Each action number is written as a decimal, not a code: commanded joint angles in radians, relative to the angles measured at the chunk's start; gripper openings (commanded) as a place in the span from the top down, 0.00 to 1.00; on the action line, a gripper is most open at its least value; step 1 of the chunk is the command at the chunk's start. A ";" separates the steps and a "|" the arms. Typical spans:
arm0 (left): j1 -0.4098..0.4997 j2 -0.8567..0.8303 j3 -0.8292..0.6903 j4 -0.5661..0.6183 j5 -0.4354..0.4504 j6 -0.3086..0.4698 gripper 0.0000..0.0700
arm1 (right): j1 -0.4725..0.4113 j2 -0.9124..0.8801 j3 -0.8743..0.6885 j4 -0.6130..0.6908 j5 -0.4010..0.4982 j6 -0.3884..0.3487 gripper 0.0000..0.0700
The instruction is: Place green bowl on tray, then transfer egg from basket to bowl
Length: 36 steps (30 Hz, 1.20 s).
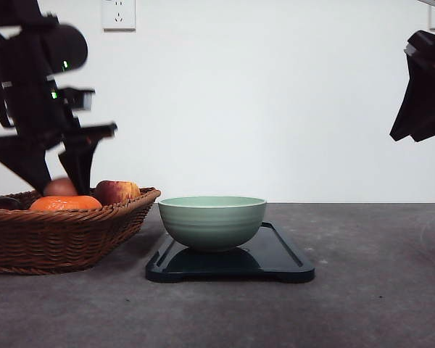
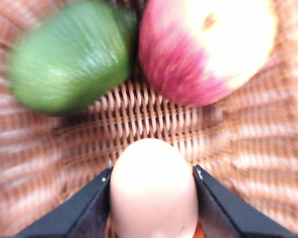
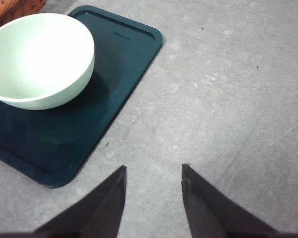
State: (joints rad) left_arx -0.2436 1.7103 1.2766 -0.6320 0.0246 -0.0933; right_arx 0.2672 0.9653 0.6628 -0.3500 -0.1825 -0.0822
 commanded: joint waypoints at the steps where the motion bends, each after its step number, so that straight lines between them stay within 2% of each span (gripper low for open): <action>1: -0.001 -0.018 0.026 -0.012 -0.002 0.007 0.63 | 0.002 0.009 0.005 0.007 -0.001 -0.009 0.70; 7: -0.028 -0.116 0.026 -0.029 0.029 0.006 0.63 | 0.002 0.009 0.005 0.010 -0.001 -0.009 0.70; 11: -0.075 -0.163 0.026 0.030 0.115 -0.005 0.63 | 0.002 0.009 0.005 0.013 -0.001 -0.009 0.70; 14: -0.127 -0.169 0.026 0.090 0.138 -0.006 0.63 | 0.002 0.009 0.005 0.018 -0.001 -0.008 0.70; 25: -0.316 -0.085 0.026 0.261 0.099 -0.004 0.63 | 0.002 0.009 0.005 0.021 -0.004 -0.007 0.70; 28: -0.348 -0.046 0.026 0.308 0.052 -0.004 0.63 | 0.002 0.009 0.005 0.020 -0.004 -0.007 0.70; 36: -0.397 0.071 0.026 0.396 -0.003 -0.004 0.62 | 0.002 0.009 0.005 0.020 -0.027 -0.007 0.70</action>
State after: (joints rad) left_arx -0.6316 1.7611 1.2804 -0.2522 0.0277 -0.0967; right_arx 0.2672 0.9653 0.6628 -0.3382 -0.2047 -0.0818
